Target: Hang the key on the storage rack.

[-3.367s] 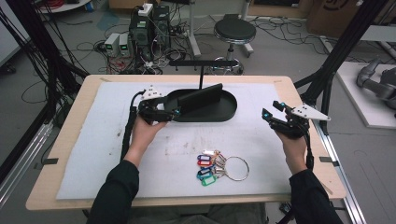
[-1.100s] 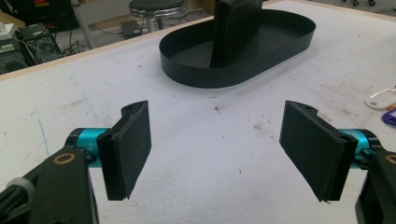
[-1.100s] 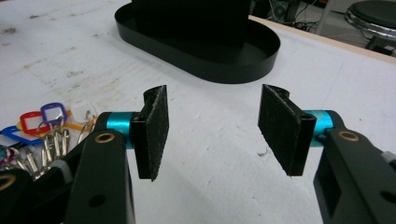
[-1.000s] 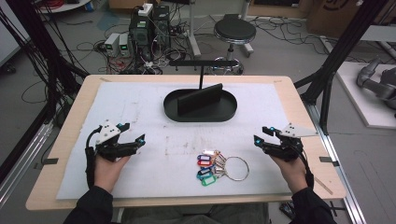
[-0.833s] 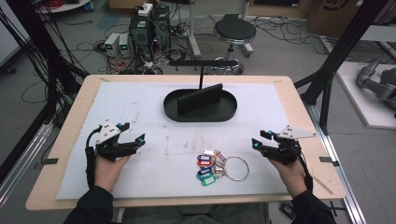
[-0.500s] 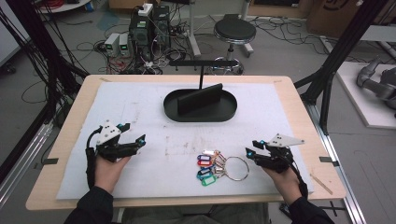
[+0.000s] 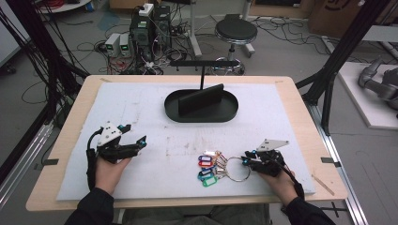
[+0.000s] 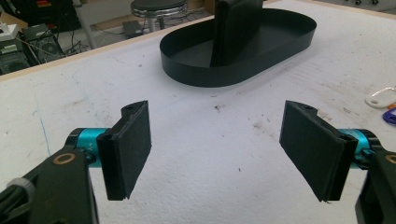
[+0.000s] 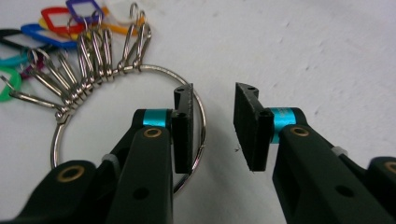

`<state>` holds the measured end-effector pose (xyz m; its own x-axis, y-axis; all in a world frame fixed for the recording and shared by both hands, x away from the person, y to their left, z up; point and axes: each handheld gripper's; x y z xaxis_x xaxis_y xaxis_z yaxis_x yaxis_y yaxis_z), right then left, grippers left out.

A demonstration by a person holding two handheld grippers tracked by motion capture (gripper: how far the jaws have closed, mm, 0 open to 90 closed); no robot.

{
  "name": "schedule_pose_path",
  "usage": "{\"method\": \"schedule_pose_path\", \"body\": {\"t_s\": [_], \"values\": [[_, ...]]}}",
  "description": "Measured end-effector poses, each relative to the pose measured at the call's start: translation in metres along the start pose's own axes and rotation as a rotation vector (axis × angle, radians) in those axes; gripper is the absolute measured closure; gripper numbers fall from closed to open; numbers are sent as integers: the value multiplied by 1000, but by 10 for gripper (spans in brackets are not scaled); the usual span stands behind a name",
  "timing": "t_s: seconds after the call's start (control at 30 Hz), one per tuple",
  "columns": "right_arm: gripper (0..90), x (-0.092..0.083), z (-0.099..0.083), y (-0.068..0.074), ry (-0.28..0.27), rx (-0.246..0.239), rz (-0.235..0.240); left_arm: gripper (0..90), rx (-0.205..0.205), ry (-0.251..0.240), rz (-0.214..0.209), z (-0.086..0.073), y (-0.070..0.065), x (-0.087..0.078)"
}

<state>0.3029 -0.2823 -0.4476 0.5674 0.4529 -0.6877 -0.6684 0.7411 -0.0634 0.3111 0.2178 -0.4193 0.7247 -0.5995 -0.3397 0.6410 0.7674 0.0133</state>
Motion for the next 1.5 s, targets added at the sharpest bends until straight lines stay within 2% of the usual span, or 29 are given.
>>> {"method": "schedule_pose_path", "body": {"t_s": [0.07,0.17,0.27,0.33,0.53,0.67,0.87,0.9,0.97,1.0,1.03,1.1,1.37,1.5], "values": [[709,3,-1,0,18,-11,3,250,0,3,1,0,0,0],[723,3,-1,1,18,-11,-1,250,-1,4,2,-1,0,1],[769,4,-1,3,17,-31,-2,250,-1,4,0,-1,-1,2],[848,4,0,4,20,-49,5,250,2,7,-2,-1,-1,2],[874,4,2,4,27,-34,19,250,7,10,-3,0,-3,3],[874,0,6,1,-23,-22,-2,250,3,10,0,-1,-2,3],[875,-12,10,-7,-130,48,-18,250,2,13,6,-2,-2,0],[875,-12,10,-7,-130,48,-18,250,2,13,6,-2,-2,0],[874,-16,12,-11,-170,108,7,250,3,14,8,-3,-2,0],[874,-16,12,-11,-170,108,7,250,0,13,11,-3,-2,-1],[874,-18,13,-12,-194,137,27,250,1,13,10,-3,-2,-1],[874,-18,15,-11,-216,157,41,250,1,14,14,-4,-2,-2],[900,-21,21,-5,-267,156,79,250,0,12,23,-5,-1,-6],[900,-17,21,-2,-234,139,74,250,-1,11,18,-5,-1,-6]]}}
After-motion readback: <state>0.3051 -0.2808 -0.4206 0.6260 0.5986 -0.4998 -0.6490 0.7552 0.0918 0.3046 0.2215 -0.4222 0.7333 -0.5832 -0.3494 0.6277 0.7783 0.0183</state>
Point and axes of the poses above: each handheld gripper's, and its own axes: x roughly forward along the jaws, z roughly out of its top, y roughly to its left, and after that the axes turned 5 degrees about -z, right-handed
